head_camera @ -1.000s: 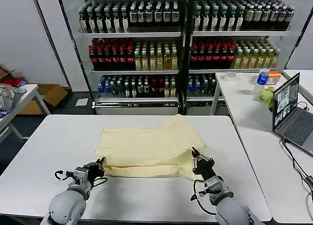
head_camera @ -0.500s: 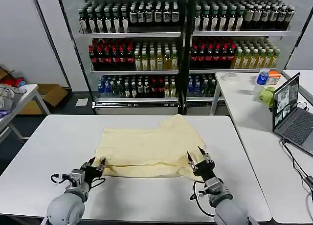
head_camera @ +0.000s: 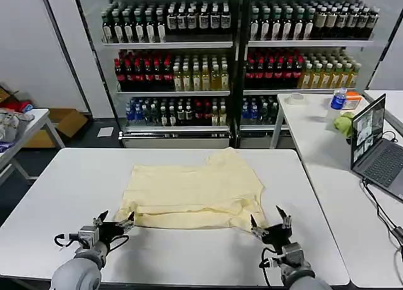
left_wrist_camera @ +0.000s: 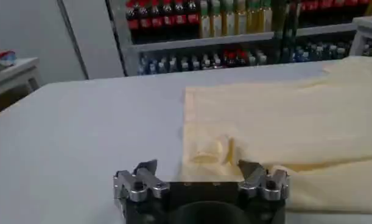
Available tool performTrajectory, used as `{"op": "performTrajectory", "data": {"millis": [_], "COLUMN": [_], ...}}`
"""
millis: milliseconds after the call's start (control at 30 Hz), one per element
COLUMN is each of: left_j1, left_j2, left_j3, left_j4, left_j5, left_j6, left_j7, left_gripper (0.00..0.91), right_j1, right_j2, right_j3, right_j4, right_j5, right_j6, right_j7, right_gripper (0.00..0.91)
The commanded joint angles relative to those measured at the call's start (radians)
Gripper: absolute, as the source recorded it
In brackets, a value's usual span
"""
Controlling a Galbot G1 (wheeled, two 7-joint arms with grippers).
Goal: Fold and organize the clothes.
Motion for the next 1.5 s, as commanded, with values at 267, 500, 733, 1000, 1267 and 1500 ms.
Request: {"op": "performTrajectory", "data": {"millis": [267, 500, 733, 1000, 1267, 1500], "left_j1": [0.01, 0.014, 0.03, 0.035, 0.07, 0.093], "left_j2": [-0.012, -0.011, -0.003, 0.001, -0.004, -0.008], "left_j3": [0.035, 0.03, 0.019, 0.015, 0.017, 0.001], "left_j4": [0.038, 0.044, 0.042, 0.028, 0.009, -0.015], "left_j5": [-0.005, -0.01, -0.021, -0.028, -0.024, -0.026], "left_j6": [-0.029, -0.026, -0.029, -0.032, -0.039, -0.04], "left_j7": [-0.003, 0.006, 0.01, 0.011, 0.013, 0.013], "left_gripper": [0.01, 0.01, 0.01, 0.01, 0.01, 0.01], "right_j1": [-0.068, -0.078, -0.073, -0.082, -0.128, -0.159], "right_j2": [0.058, 0.069, 0.067, 0.067, 0.06, 0.059], "right_j3": [0.014, 0.016, 0.018, 0.027, 0.053, 0.074], "right_j4": [0.012, 0.022, 0.02, 0.025, 0.063, 0.1], "right_j5": [0.084, 0.07, 0.052, 0.039, 0.029, 0.044], "right_j6": [-0.037, -0.032, -0.022, 0.005, 0.01, 0.001], "right_j7": [0.03, 0.029, 0.022, -0.004, -0.018, -0.013], "right_gripper": [0.0, 0.0, 0.0, 0.0, 0.0, 0.0]}}
